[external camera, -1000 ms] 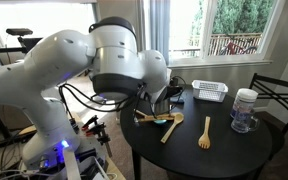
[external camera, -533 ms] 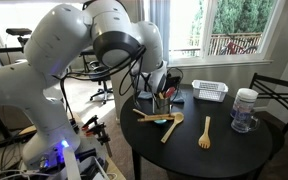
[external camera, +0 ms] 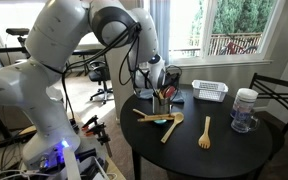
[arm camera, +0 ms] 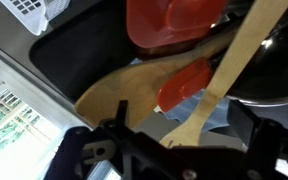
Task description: Put the spoon into the bucket
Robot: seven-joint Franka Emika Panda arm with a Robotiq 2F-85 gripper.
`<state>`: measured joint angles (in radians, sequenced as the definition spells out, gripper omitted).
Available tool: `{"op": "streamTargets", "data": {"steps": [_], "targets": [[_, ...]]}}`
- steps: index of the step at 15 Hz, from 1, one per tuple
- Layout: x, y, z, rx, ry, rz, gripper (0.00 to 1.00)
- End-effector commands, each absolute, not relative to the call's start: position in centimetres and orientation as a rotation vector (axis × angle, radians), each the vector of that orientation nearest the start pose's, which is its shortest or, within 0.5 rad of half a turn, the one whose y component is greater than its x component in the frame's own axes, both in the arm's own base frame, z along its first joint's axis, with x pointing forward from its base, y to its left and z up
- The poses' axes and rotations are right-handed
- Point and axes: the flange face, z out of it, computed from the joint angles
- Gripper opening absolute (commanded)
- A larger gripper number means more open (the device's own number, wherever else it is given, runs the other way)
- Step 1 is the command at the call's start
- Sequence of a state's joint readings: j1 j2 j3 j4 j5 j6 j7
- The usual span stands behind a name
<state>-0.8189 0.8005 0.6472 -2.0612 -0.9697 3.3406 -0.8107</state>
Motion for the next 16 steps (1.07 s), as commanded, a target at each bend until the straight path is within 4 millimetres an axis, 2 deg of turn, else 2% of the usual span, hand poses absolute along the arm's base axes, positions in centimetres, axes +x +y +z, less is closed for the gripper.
{"op": "streamTargets", "data": {"steps": [1,8,11,16], "targets": [[59.7,-2.2,21.0,-2.407,-1.99,-1.166,1.0],[58.9,2.5,19.1,-2.3,-2.151,-1.07,1.0],[59.4,3.4,18.1,-2.259,-2.128,-1.091,1.0],[60.4,3.1,18.5,-2.253,-2.018,-1.187,1.0]]}}
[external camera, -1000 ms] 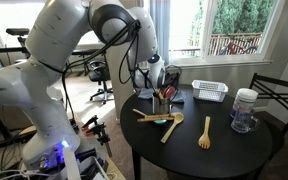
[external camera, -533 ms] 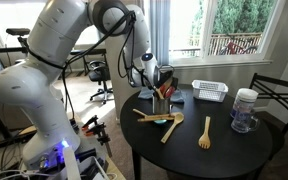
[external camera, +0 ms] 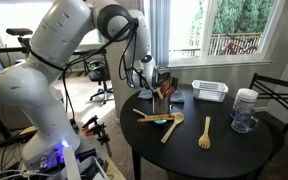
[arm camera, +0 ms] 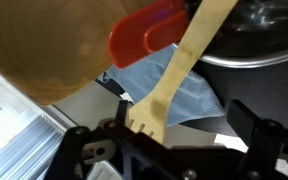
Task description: Put the spoon into the bucket
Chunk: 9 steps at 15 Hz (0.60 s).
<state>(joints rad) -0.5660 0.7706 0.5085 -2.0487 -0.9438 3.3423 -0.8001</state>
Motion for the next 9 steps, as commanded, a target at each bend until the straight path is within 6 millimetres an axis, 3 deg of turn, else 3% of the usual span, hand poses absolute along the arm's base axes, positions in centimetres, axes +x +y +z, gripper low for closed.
{"op": "streamTargets", "data": {"steps": [1,6,9], "targets": [[60.8,2.7,18.5,-2.266,-1.987,-1.2,1.0],[62.7,1.5,17.8,-2.284,-1.868,-1.236,1.0],[63.1,2.3,17.3,-2.248,-1.827,-1.213,1.0]]}}
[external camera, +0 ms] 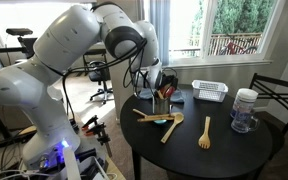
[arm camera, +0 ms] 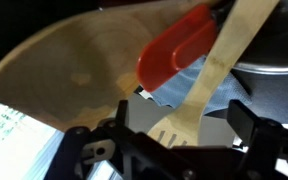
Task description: Put the spoon into the bucket
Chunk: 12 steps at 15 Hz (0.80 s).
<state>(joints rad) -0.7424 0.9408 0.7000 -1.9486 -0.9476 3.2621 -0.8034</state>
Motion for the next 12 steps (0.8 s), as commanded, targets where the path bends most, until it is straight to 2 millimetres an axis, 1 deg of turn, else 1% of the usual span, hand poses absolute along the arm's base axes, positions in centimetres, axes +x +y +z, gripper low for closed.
{"op": "streamTargets", "data": {"steps": [1,3,5,9,12], "targets": [[63.3,2.6,17.3,-2.24,-1.817,-1.203,1.0],[63.8,2.7,17.2,-2.236,-1.799,-1.193,1.0],[64.5,2.3,17.1,-2.247,-1.772,-1.181,1.0],[66.4,1.4,17.0,-2.272,-1.718,-1.14,1.0],[67.4,1.9,17.5,-2.261,-1.721,-1.113,1.0]]}}
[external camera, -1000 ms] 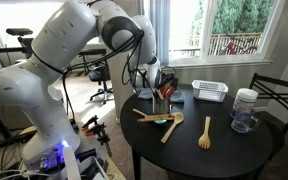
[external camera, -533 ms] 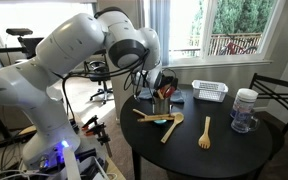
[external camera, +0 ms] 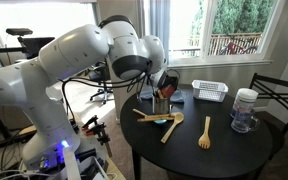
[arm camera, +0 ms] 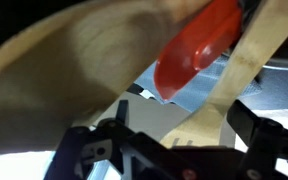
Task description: Put the spoon into the bucket
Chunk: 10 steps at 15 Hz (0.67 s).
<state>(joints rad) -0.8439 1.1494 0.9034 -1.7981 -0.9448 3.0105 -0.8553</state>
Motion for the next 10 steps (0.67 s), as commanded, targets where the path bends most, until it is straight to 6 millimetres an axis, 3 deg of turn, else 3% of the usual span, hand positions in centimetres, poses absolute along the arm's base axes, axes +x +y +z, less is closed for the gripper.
{"op": "streamTargets", "data": {"steps": [1,8,10], "targets": [[67.7,2.1,17.6,-2.255,-1.724,-1.107,1.0],[67.6,4.6,16.9,-2.162,-1.737,-1.034,1.0],[67.8,4.4,16.6,-2.15,-1.718,-1.031,1.0]]}}
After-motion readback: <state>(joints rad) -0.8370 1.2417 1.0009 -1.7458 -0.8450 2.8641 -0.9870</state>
